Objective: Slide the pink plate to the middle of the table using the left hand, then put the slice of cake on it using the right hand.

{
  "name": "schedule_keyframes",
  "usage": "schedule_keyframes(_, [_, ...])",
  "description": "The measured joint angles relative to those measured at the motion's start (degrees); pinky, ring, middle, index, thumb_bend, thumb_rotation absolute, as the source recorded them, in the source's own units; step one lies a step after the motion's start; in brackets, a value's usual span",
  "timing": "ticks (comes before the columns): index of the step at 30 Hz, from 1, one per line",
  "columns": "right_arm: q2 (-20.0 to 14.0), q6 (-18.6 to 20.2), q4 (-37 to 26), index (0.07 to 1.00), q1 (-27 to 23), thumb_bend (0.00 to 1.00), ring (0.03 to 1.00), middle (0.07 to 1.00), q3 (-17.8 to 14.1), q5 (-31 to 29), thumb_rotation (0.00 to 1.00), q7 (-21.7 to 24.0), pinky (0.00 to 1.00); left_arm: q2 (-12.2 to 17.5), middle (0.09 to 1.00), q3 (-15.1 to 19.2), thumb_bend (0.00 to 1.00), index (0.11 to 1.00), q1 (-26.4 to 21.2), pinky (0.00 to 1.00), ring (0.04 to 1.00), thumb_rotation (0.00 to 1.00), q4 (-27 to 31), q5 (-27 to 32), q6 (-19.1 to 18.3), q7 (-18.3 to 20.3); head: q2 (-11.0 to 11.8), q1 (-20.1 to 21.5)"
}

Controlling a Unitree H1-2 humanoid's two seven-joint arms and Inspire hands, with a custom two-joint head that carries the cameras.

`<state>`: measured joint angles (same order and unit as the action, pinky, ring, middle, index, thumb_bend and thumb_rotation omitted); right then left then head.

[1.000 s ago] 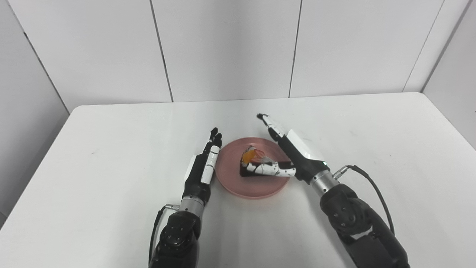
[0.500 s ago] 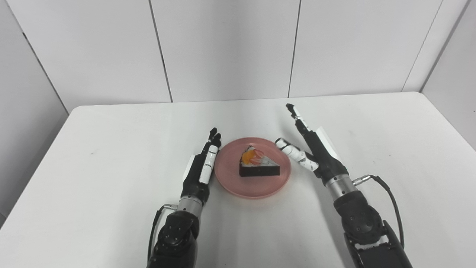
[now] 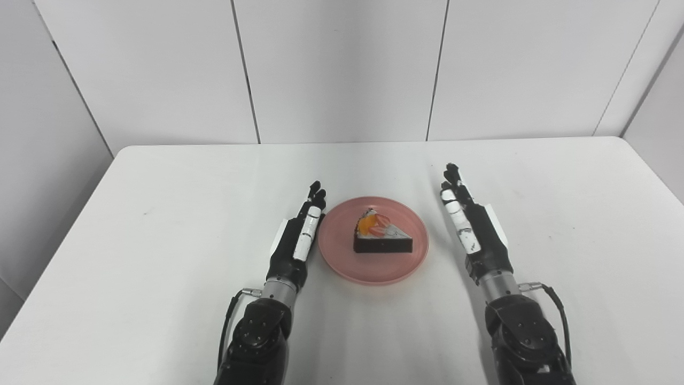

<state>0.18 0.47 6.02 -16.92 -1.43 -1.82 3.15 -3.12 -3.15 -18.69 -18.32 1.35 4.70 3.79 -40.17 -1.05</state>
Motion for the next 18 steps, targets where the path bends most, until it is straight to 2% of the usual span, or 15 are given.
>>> schedule_keyframes(11, [0.8, 0.4, -0.2, 1.000, 1.4, 0.48, 1.000, 1.000, 1.0, -0.3, 0.99, -1.2, 1.00, 0.1, 1.000, 0.3, 0.58, 1.000, 0.0, 1.00, 1.000, 1.00, 0.1, -0.2, -0.1, -0.1, 0.1, -0.1])
schedule_keyframes(18, [0.9, 1.4, 0.8, 1.000, 1.3, 0.52, 1.000, 1.000, 2.2, 2.0, 1.00, -2.2, 1.00, 0.3, 1.000, 0.9, 0.57, 1.000, 0.0, 1.00, 1.000, 1.00, 0.1, -0.4, 0.0, -0.8, 0.1, 0.2])
